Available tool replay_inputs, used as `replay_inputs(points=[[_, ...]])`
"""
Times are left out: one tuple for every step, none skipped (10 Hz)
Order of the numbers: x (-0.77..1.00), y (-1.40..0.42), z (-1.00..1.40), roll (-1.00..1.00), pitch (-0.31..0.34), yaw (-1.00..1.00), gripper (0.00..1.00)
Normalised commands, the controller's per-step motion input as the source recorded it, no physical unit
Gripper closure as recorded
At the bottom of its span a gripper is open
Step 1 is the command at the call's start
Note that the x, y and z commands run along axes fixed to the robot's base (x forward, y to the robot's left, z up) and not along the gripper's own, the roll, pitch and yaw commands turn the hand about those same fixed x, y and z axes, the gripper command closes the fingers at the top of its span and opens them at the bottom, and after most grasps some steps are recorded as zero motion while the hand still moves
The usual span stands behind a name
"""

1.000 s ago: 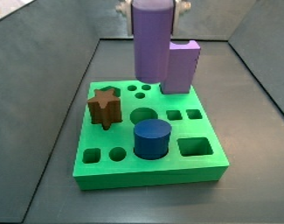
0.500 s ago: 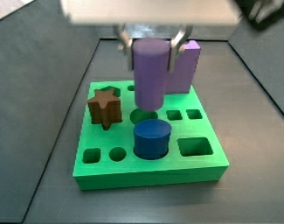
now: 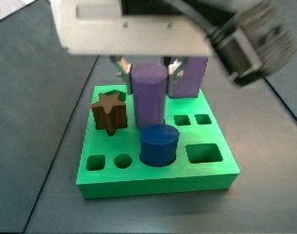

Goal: Pick up the round object. Move up. Move to above the board. Insert the round object.
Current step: Insert the round object.

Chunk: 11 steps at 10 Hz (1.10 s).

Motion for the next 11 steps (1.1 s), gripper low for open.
replay_inputs(points=[[-0.08, 0.18, -0.15, 0.00, 0.000, 0.00, 1.00], [0.00, 0.07, -0.05, 0.00, 0.000, 0.00, 1.00], [0.07, 0.09, -0.04, 0.00, 0.000, 0.00, 1.00], [0.11, 0.11, 0.00, 0.00, 0.000, 0.00, 1.00], [0.14, 0.00, -0.04, 0.00, 0.000, 0.00, 1.00], [0.20, 0.07, -0.02, 0.00, 0.000, 0.00, 1.00], [0.04, 0.00, -0.10, 0.00, 0.000, 0.00, 1.00], [0.02, -0.04, -0.13, 0.00, 0.000, 0.00, 1.00], [0.13, -0.22, -0.11, 0.00, 0.000, -0.05, 1.00], [0.04, -0.25, -0.05, 0.04, 0.000, 0.00, 1.00], [0.03, -0.18, -0.09, 0.01, 0.000, 0.00, 1.00]])
